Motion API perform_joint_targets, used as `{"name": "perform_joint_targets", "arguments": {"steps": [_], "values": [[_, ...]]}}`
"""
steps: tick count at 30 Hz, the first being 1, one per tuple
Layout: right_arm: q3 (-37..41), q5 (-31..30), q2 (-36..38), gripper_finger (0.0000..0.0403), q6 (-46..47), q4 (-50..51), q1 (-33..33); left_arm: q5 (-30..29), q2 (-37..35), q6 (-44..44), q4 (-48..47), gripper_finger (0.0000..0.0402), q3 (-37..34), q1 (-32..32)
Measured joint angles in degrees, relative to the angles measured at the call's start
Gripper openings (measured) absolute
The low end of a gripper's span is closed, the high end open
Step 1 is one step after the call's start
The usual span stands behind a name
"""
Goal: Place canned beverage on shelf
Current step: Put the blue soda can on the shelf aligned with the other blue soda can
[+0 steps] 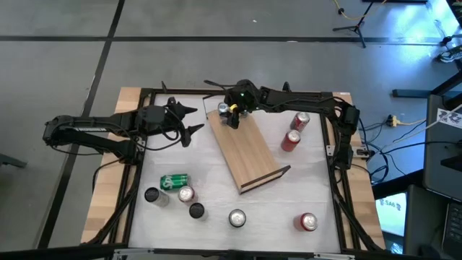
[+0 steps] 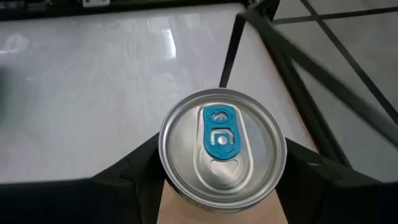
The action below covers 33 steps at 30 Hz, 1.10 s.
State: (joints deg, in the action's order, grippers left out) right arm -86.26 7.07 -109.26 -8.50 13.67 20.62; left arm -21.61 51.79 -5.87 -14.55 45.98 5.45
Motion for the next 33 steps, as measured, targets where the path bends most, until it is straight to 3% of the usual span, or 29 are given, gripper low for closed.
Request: {"name": "perform_joint_targets", "arguments": {"steps": [33], "values": [[-0.02, 0.0, -0.25, 0.0237, -0.83, 0.11, 0.0, 0.02, 0.0, 0.0, -0.05, 0.0312, -0.02, 0.0]]}}
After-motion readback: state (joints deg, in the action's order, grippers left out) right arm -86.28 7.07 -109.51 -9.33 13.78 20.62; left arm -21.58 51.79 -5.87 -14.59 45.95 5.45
